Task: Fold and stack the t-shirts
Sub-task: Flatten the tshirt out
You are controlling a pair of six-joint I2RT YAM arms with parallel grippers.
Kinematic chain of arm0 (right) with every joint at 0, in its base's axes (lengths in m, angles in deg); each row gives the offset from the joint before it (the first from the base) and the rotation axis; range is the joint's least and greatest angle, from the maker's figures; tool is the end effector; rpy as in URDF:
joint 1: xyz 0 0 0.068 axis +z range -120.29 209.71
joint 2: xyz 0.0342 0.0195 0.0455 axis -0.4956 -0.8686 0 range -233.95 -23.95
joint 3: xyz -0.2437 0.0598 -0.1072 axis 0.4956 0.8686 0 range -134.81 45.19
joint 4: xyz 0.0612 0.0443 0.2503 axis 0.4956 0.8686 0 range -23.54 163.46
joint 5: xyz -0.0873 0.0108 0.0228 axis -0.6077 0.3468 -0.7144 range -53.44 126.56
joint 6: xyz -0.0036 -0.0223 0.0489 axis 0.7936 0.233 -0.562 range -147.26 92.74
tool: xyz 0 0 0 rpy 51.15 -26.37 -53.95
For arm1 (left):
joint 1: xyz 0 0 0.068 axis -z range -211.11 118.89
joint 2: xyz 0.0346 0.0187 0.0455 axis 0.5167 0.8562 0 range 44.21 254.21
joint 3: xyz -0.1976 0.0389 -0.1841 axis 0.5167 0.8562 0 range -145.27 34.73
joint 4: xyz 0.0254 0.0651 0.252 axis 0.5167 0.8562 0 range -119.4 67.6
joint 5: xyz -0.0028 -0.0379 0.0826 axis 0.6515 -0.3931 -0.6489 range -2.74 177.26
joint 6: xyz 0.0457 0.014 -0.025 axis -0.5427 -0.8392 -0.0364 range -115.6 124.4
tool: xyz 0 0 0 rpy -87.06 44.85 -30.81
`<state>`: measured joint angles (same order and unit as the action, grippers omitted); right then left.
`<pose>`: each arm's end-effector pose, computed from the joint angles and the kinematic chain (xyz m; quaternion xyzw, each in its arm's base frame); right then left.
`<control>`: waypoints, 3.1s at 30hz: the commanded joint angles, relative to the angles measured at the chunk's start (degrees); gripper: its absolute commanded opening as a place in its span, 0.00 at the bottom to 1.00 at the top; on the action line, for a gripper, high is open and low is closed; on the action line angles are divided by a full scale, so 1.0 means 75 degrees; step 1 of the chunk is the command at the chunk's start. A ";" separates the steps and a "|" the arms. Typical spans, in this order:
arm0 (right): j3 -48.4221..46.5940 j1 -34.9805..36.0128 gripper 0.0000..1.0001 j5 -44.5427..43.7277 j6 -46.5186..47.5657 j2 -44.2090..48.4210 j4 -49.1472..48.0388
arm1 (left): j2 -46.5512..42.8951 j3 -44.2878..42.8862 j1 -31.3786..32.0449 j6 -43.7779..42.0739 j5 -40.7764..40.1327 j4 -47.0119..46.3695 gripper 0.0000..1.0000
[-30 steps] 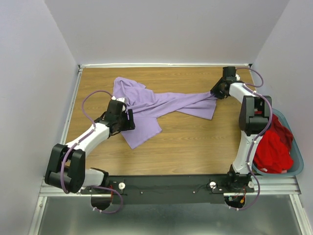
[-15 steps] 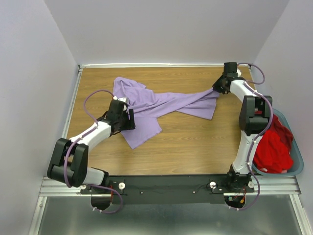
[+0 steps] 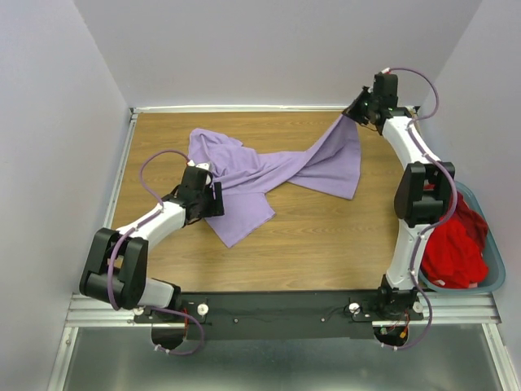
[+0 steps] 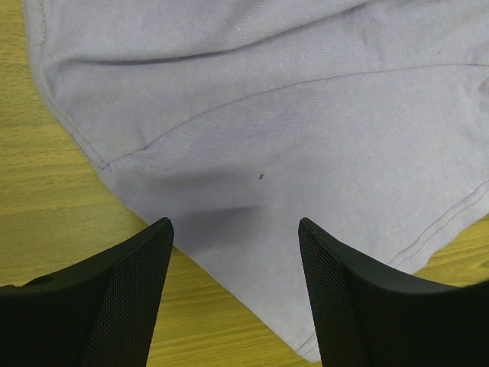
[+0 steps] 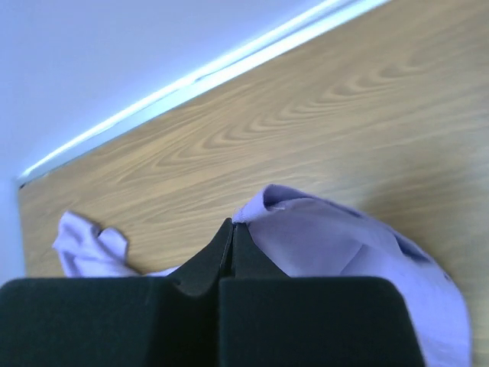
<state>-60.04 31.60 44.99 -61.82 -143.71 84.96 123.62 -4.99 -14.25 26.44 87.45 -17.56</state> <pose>0.4943 0.0215 0.2799 0.2129 0.8511 0.2101 0.4315 0.2551 -0.0773 0.1769 -0.0421 0.9432 -0.1111 0.3101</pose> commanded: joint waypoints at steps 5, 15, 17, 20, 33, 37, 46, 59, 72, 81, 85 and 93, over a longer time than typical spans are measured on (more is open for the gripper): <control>0.0363 0.0556 0.00 0.0284 0.0297 0.0862 -0.0029 | 0.0040 -0.0118 -0.0034 -0.0103 -0.0119 0.0016 0.75; 0.4333 0.0592 0.00 -0.1428 0.0648 0.4353 0.0297 | 0.0051 -0.0117 -0.0034 -0.0091 -0.0177 0.0051 0.75; 0.4852 0.0580 0.00 -0.1323 0.0543 0.5136 0.0520 | 0.0052 -0.0118 -0.0045 -0.0091 -0.0212 0.0063 0.75; 0.6070 0.0592 0.00 -0.0586 0.0250 0.5853 0.0896 | 0.0075 -0.0141 -0.0045 -0.0091 -0.0271 0.0109 0.75; 1.0010 0.0580 0.13 0.2345 -0.0524 0.7625 0.1810 | -0.0100 -0.0082 -0.0057 0.0026 -0.0529 0.0133 0.75; 0.9696 0.0592 0.35 0.2030 -0.0384 0.7532 0.1810 | -0.0101 -0.0035 -0.0057 0.0119 -0.0388 0.0109 0.75; 0.7540 0.0510 0.42 0.0120 0.0495 0.5977 0.1565 | 0.0227 -0.0035 -0.0057 0.0096 -0.0376 0.0308 0.75; 0.6544 0.0065 0.35 -0.0255 0.0367 0.2974 -0.0603 | 0.1398 -0.0608 -0.1099 -0.0056 -0.0458 0.0297 0.74; 0.3954 -0.0205 0.35 -0.0549 0.0449 0.0501 -0.0721 | 0.4468 -0.4205 -0.1639 -0.0302 -0.0962 0.0824 0.51; 0.3624 -0.0217 0.36 -0.0643 0.0951 0.0580 -0.0698 | 0.6283 -0.7053 -0.1651 -0.0443 -0.0705 0.1374 0.28; 0.3823 -0.0217 0.36 -0.0737 0.1187 0.1200 -0.0639 | 0.6625 -0.8014 -0.1639 -0.0630 -0.0878 0.1434 0.28; 0.5052 -0.0217 0.45 -0.0561 0.1397 0.3006 -0.0230 | 0.6077 -0.8674 -0.1616 -0.0584 -0.1362 0.1317 0.67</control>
<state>-25.99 30.33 41.75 -53.58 -127.80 80.35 173.61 -70.26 -26.38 22.18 78.92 -7.79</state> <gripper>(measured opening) 0.421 0.550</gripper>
